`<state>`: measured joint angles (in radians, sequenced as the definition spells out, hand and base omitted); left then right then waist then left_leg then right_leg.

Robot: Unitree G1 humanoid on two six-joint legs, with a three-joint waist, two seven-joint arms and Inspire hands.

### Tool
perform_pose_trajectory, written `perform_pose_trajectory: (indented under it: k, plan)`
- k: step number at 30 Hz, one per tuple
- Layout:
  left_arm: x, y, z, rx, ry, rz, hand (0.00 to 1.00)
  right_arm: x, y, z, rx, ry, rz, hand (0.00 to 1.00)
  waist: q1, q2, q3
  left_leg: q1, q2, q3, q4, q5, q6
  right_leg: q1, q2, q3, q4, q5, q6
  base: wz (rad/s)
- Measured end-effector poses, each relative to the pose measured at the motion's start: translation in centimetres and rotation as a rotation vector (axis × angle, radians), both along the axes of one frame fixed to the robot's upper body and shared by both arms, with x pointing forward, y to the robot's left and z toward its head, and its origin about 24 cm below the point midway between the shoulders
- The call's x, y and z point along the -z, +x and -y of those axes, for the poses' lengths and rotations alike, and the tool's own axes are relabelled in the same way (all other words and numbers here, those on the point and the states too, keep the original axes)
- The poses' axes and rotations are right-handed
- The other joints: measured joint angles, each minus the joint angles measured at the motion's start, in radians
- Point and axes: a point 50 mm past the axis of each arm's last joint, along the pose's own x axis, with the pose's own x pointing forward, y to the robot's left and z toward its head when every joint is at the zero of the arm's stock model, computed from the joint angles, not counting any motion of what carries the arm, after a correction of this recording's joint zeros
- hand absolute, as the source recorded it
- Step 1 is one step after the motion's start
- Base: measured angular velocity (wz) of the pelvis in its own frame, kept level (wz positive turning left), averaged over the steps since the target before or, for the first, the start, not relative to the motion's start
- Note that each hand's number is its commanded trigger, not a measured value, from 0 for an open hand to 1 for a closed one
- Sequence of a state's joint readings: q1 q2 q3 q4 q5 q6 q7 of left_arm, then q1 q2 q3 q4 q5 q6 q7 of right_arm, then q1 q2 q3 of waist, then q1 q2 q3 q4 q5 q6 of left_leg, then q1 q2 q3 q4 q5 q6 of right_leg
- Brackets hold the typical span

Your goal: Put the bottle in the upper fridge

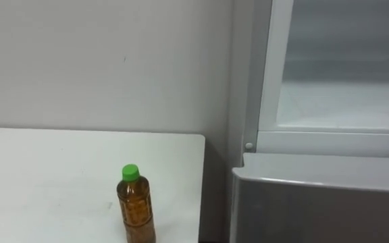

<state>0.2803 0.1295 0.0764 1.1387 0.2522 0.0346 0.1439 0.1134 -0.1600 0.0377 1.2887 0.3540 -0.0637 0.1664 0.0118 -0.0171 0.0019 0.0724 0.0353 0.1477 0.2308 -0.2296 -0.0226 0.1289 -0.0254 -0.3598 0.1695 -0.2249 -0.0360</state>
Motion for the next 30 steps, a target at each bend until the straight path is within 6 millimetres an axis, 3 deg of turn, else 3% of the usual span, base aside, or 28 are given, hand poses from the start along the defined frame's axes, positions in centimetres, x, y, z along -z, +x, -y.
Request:
perform_pose_trajectory:
  k: [11,18,30]
  plan:
    - [-0.1,1.6,-0.1,0.023,0.007,0.067,0.0,-0.1,0.3,0.0,0.013,0.002,0.019,0.0,-0.007,0.006,0.0012,-0.009,0.0,0.003,0.005,0.0,0.0,-0.005,-0.002,0.004,-0.002,-0.001,0.001,0.01]
    - [-0.6,3.2,-0.3,0.039,0.036,0.157,0.0,-0.4,1.6,-0.3,-0.048,0.002,0.083,0.0,-0.008,0.01,0.0005,-0.009,0.0,0.003,0.005,0.0,0.0,-0.005,-0.002,0.001,-0.001,-0.001,0.001,0.0]
    - [-0.4,2.9,0.2,0.091,0.033,0.145,0.0,-0.8,3.7,-1.3,-0.236,0.0,0.142,0.0,-0.004,0.002,0.0009,-0.008,-0.001,0.003,0.001,0.0,0.0,-0.004,-0.002,0.002,0.003,0.0,0.001,0.0]
